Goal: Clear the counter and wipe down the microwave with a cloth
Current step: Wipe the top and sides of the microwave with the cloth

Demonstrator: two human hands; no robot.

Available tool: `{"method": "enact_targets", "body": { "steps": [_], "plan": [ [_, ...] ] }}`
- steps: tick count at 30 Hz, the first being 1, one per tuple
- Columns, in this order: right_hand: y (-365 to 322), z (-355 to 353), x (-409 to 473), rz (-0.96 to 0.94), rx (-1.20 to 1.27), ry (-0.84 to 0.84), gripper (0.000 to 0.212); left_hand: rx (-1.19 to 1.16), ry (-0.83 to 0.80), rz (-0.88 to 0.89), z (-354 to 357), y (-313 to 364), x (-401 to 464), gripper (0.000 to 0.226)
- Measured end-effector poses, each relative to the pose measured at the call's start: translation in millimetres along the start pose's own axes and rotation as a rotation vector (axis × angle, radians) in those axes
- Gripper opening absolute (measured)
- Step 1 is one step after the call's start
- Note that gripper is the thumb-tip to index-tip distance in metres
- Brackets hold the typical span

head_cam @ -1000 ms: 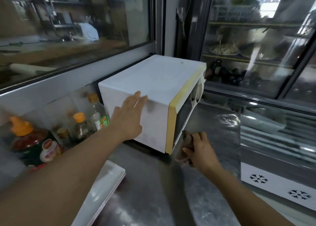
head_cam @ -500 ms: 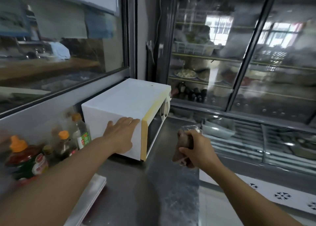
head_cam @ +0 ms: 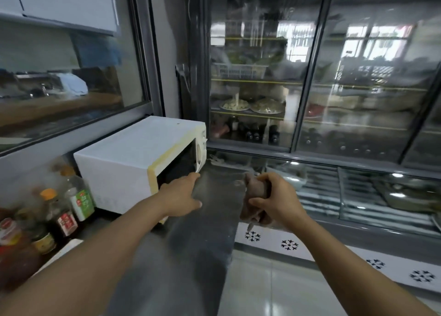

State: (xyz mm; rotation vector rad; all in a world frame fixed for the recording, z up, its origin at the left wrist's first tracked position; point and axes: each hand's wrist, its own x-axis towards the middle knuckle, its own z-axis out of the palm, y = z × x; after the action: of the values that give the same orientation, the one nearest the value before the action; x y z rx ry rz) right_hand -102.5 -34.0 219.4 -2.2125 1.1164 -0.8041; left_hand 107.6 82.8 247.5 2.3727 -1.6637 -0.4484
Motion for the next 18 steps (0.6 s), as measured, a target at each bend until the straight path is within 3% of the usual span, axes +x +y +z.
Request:
{"method": "enact_targets", "body": {
  "steps": [5,9,13,18],
  "plan": [
    [48.1,-52.6,3.9,0.068,0.107,-0.046,0.05,-0.451,-0.026,-0.002,29.2,85.2,29.6,0.059],
    [76.4,-80.6,8.3,0.04,0.11,-0.075,0.057,-0.653,-0.08,0.019,43.5,148.0,52.2,0.032],
    [94.7,-94.0,19.5,-0.044,0.131,-0.07,0.066,-0.845,-0.143,-0.039,56.6,192.7,76.5,0.025],
    [127.0,-99.8,48.3,-0.064,0.148,-0.096,0.094,-1.031,-0.192,-0.108,60.9,217.6,120.0,0.027]
  ]
}}
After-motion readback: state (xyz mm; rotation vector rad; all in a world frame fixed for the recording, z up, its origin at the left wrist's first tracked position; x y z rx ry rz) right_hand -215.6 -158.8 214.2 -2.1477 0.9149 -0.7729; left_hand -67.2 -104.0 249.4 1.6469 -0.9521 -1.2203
